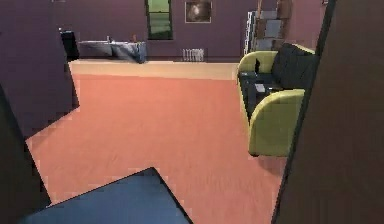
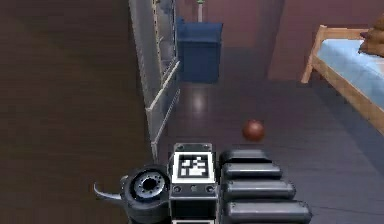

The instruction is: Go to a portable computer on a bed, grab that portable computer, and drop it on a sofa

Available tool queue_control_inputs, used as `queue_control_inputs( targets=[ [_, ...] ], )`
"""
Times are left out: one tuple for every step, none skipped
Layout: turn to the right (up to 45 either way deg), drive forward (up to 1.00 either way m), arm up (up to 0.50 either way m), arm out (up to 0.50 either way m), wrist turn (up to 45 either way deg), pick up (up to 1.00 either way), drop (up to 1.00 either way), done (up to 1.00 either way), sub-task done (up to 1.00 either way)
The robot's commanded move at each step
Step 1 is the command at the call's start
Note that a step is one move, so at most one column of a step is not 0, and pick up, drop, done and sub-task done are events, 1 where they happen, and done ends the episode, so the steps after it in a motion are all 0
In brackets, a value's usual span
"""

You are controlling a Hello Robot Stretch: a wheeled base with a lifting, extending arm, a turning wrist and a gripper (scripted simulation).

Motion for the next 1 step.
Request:
queue_control_inputs(
  targets=[
    [6.0,0.0,0.0,0.0,0.0,0.0,0.0,0.0,0.0]
  ],
)
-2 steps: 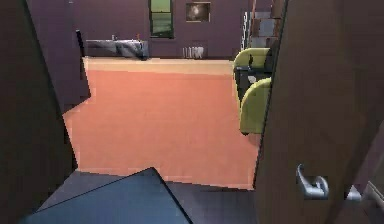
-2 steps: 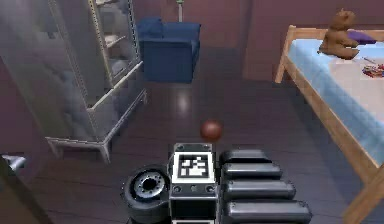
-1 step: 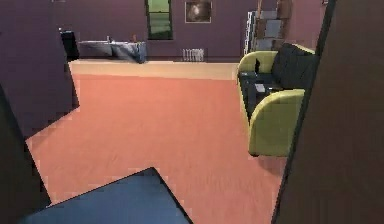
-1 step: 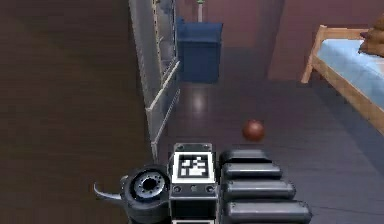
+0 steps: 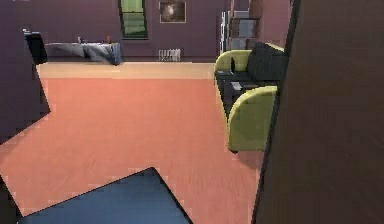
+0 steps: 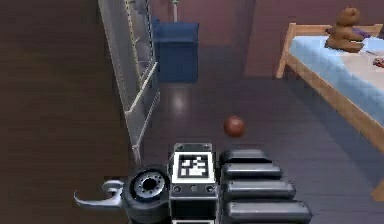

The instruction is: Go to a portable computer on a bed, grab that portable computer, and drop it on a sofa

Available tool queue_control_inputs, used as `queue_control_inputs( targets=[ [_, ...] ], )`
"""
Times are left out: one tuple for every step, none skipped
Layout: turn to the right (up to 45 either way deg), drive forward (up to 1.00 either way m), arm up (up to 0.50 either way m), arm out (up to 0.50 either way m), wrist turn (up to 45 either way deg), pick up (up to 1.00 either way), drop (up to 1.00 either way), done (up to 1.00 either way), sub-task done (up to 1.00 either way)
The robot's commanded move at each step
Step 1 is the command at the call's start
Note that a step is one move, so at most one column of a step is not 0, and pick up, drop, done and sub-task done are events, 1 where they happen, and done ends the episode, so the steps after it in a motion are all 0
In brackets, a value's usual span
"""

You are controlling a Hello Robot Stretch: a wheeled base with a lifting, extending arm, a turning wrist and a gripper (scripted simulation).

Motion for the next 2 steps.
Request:
queue_control_inputs(
  targets=[
    [0.0,1.0,0.0,0.0,0.0,0.0,0.0,0.0,0.0],
    [0.0,1.0,0.0,0.0,0.0,0.0,0.0,0.0,0.0]
  ],
)
